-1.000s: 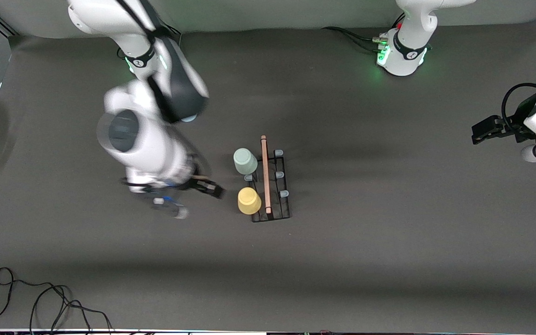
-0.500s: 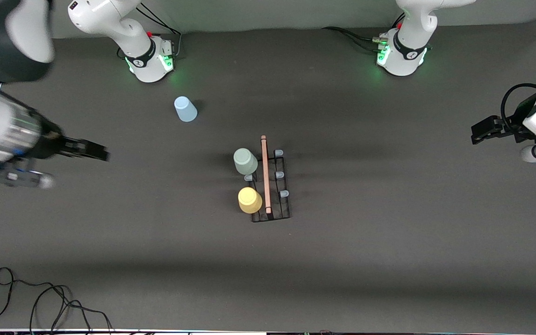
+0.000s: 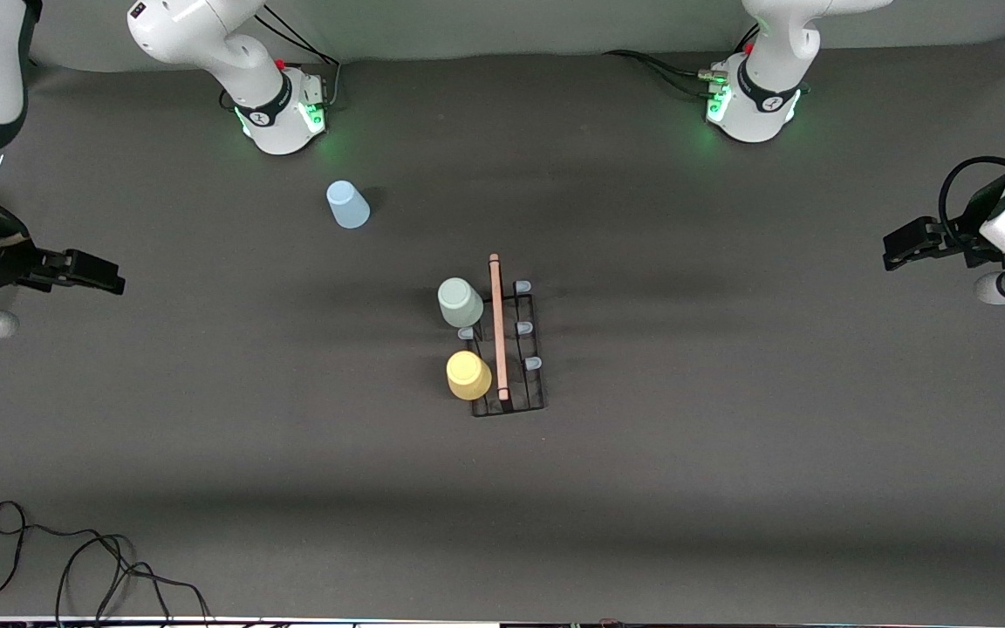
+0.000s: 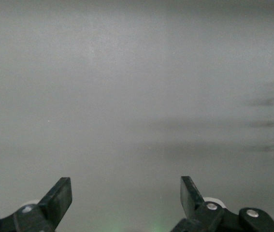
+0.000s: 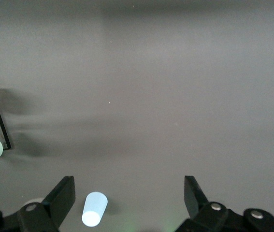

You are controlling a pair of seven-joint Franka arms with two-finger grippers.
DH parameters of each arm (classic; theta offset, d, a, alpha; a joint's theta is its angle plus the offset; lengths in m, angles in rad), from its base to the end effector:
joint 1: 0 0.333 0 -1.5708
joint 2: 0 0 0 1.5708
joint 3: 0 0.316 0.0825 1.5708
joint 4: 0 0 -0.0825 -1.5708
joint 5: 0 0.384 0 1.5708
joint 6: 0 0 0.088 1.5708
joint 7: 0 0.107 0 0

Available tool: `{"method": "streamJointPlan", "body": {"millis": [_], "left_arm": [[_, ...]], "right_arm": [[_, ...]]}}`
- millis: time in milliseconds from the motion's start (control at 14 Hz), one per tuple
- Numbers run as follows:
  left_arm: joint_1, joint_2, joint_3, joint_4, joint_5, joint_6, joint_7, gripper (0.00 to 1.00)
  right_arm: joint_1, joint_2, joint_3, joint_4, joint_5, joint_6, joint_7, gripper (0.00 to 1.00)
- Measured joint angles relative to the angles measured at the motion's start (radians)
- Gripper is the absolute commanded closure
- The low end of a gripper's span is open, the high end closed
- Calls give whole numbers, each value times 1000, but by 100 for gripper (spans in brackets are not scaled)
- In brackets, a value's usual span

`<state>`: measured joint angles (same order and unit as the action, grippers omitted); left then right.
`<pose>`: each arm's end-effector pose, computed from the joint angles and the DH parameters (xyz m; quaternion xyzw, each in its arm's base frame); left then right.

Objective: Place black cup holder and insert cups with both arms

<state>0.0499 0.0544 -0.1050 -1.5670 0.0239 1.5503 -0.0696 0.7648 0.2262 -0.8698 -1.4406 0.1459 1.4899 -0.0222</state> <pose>0.5667 -0.0271 0.5942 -0.9993 -0.0070 0.0348 0.0113 0.5936 0.0066 0.5887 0.9980 -0.0369 -0.0496 0.0103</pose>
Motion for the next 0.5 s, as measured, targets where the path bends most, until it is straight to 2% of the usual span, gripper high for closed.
{"method": "streamJointPlan", "body": {"millis": [214, 286, 357, 500], "left_arm": [[0, 0, 0, 0, 0, 0, 0, 0], [0, 0, 0, 0, 0, 0, 0, 0], [0, 0, 0, -1, 0, 0, 0, 0], [0, 0, 0, -1, 0, 0, 0, 0]], "right_arm": [[0, -4, 6, -14, -2, 44, -1, 0], [-25, -6, 37, -14, -6, 45, -1, 0], [-93, -13, 118, -15, -24, 45, -1, 0], [-278, -35, 333, -17, -91, 45, -1, 0]]}}
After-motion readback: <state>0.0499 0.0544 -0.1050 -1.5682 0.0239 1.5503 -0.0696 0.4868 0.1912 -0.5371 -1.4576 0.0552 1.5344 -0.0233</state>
